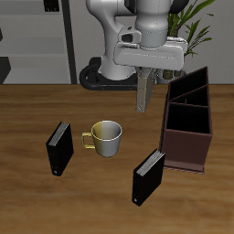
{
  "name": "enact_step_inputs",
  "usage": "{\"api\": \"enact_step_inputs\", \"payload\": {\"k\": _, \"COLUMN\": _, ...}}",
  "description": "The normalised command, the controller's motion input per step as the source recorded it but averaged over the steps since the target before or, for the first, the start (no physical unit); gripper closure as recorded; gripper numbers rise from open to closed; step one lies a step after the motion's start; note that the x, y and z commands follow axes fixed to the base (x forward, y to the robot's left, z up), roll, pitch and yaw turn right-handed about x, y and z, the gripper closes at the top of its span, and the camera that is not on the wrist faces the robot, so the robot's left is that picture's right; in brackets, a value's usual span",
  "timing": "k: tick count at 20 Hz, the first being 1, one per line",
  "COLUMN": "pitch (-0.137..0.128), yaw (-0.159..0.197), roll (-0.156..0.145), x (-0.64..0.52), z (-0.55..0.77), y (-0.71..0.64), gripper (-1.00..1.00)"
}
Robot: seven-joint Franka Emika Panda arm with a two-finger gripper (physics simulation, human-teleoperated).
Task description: Place the yellow book into the left desk caddy's right compartment
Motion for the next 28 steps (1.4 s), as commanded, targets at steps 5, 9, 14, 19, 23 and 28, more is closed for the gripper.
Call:
{"api": "enact_step_inputs", "payload": {"k": 5, "pitch": 0.009, "yaw": -0.019, "roll": 0.005, "x": 0.11, "z": 0.01, "y": 0.32, "gripper": 1.0}}
{"api": "enact_step_inputs", "payload": {"k": 9, "pitch": -0.001, "yaw": 0.026, "roll": 0.037, "x": 0.06, "z": -0.03, "y": 0.41, "gripper": 1.0}}
{"api": "enact_step_inputs", "payload": {"k": 14, "pitch": 0.009, "yaw": -0.002, "roll": 0.019, "x": 0.13, "z": 0.01, "y": 0.24, "gripper": 1.0}}
{"api": "enact_step_inputs", "payload": {"k": 19, "pitch": -0.019, "yaw": 0.001, "roll": 0.03, "x": 0.05, "z": 0.14, "y": 0.31, "gripper": 1.0}}
{"api": "enact_step_inputs", "payload": {"k": 23, "pitch": -0.024, "yaw": 0.029, "roll": 0.059, "x": 0.06, "z": 0.13, "y": 0.42, "gripper": 1.0}}
{"api": "enact_step_inputs", "payload": {"k": 28, "pitch": -0.012, "yaw": 0.015, "roll": 0.037, "x": 0.07, "z": 0.01, "y": 0.25, "gripper": 1.0}}
